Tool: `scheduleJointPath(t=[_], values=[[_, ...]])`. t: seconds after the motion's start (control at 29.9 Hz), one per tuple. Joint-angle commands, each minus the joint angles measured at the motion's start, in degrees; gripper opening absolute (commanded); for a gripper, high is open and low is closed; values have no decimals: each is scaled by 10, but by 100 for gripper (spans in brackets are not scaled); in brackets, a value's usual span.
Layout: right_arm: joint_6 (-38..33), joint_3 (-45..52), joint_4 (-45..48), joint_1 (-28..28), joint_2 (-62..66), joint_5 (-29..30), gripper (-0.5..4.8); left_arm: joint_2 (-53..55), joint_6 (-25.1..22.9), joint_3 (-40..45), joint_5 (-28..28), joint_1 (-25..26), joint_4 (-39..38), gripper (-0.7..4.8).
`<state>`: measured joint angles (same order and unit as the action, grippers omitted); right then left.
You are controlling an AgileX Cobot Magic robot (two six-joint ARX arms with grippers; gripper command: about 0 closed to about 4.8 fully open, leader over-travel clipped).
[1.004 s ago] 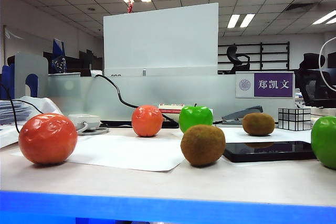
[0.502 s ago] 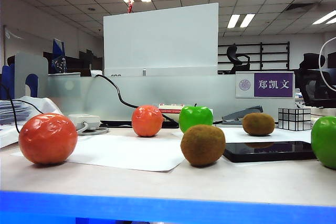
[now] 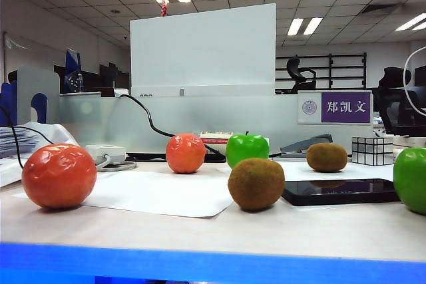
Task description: Put the same fruits together.
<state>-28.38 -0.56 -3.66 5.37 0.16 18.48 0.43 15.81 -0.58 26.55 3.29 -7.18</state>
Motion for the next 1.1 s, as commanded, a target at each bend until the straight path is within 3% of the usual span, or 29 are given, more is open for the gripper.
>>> scheduleJointPath(t=[0.03, 0.1, 0.23, 0.37, 0.6, 0.74, 0.84, 1.0, 1.1], values=[[-15, 2, 35, -1, -1, 17, 190, 9, -3, 0, -9, 0, -12, 479], [-16, 2, 53, -1, -1, 23, 221, 17, -18, 0, -17, 0, -13, 479], [-21, 2, 101, -1, -1, 43, 221, 43, -36, 0, -24, -15, -7, 479], [-23, 2, 141, -2, -1, 49, 222, 83, -62, 0, -60, -85, 24, 479], [-34, 2, 150, -5, -1, 67, 245, 214, -111, 0, -187, -214, 143, 479], [-34, 2, 166, -24, -1, 74, 249, 298, -148, -3, -276, -233, 227, 479], [-34, 2, 186, -43, -1, 74, 249, 359, -175, -11, -282, -233, 269, 479], [-33, 1, 211, -70, -1, 71, 250, 456, -214, -17, -227, -233, 357, 479], [-33, 1, 221, -73, -1, 71, 252, 514, -215, -17, -223, -233, 412, 479]])
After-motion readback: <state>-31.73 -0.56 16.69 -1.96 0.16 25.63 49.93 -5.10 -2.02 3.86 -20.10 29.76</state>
